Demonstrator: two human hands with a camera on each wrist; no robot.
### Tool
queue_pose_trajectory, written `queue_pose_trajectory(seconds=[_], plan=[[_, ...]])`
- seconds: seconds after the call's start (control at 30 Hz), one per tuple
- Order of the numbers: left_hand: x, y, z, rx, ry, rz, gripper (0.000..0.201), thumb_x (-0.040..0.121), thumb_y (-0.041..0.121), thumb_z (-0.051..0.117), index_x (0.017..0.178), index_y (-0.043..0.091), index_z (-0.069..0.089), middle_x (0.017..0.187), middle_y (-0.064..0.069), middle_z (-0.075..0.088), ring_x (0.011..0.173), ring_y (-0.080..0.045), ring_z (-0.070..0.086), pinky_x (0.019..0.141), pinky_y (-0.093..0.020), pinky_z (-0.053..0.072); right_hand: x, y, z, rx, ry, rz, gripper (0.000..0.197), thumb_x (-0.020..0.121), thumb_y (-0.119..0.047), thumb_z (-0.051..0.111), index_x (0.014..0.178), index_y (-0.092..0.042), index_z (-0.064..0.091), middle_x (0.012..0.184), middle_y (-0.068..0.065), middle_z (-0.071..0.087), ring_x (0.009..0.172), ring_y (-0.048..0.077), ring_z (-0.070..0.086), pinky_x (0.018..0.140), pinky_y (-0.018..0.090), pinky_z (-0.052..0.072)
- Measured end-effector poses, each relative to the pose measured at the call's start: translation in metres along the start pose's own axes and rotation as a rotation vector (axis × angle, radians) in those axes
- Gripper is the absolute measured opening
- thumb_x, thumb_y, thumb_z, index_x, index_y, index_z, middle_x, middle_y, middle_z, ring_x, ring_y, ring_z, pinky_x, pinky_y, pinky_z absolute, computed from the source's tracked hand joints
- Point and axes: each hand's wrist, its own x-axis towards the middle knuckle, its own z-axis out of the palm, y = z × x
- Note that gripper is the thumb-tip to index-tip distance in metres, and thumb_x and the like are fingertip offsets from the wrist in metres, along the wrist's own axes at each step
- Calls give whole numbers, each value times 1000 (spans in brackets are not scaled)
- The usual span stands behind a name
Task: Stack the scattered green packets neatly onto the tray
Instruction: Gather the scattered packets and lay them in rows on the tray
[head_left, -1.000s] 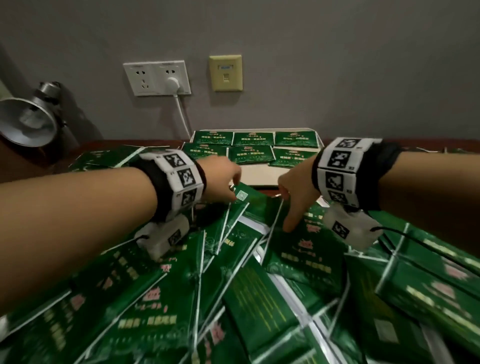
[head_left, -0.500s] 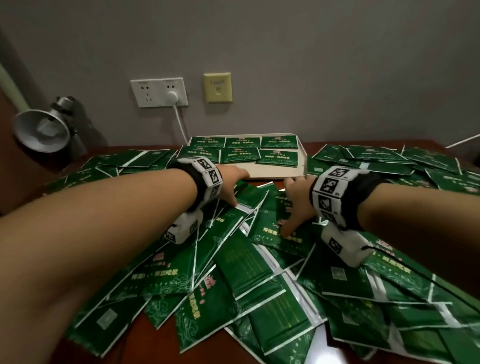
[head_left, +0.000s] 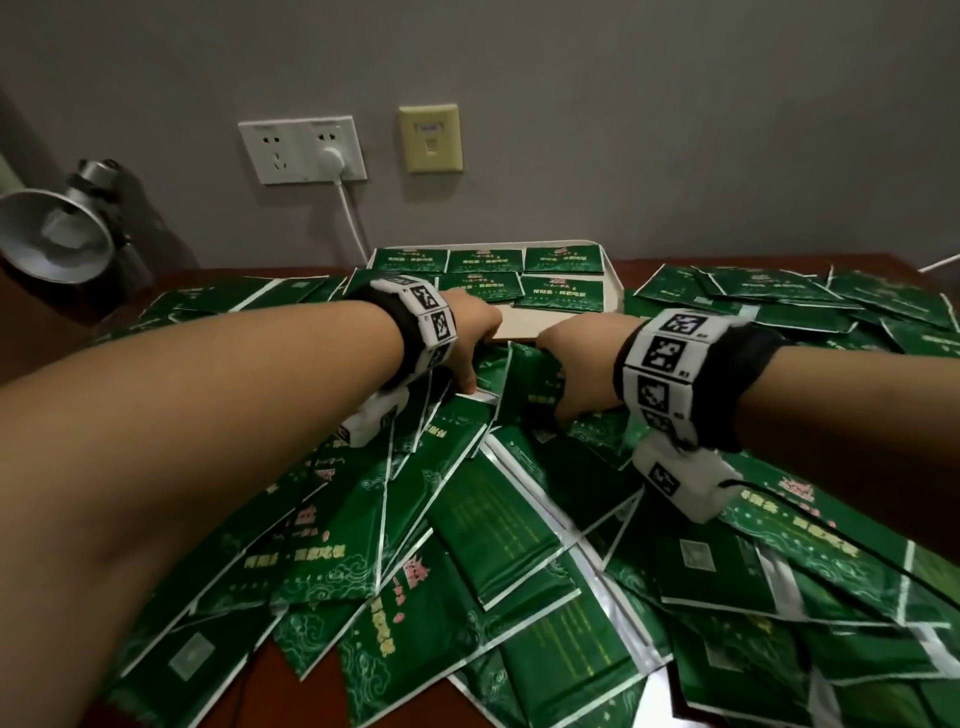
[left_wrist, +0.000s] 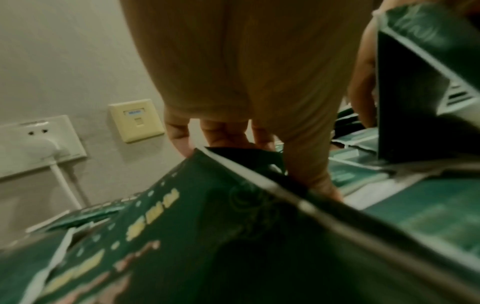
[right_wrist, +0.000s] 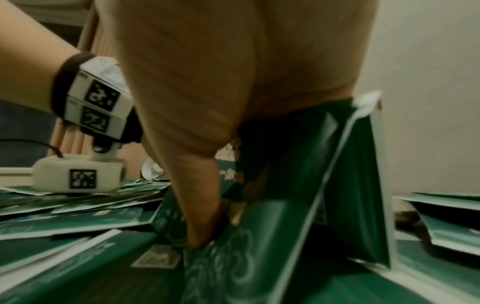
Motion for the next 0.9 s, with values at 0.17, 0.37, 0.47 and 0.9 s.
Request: queue_pose_trajectory(seconds=[0.17,0.37,0.47,0.9], plan=[[-5,-1,-1,-118,-22,-11,55,67,30,87,106,13,52,99,-3,54,88,-22,51,70,-32,42,1,8,-4,102,85,64,28,77,-35,75,93,-13,67,83,5,65,78,25,63,60,28,47],[-19,8,-28,-165,258,29,13,82,18,66,81,15,54,76,-1,50,77,-26,50,54,-28,30,-14,16,-18,130,159,96,12,81,-27,67,85,-16,62,80,5,63,81,28,62,64,29,47],[-34,9,-46,-203,269,28,22,85,6,56,74,17,40,75,-2,44,78,-27,45,57,-30,29,-26,14,-31,126,146,103,11,84,-26,64,88,-17,60,73,1,55,78,26,58,66,28,45],[-155,-28,-67,-211,-97,-290,36,92,-1,46,126,4,58,111,-12,59,93,-26,55,70,-21,48,-70,-36,-54,295,-57,-11,18,82,-17,62,99,-12,65,83,5,68,71,19,62,62,26,53]])
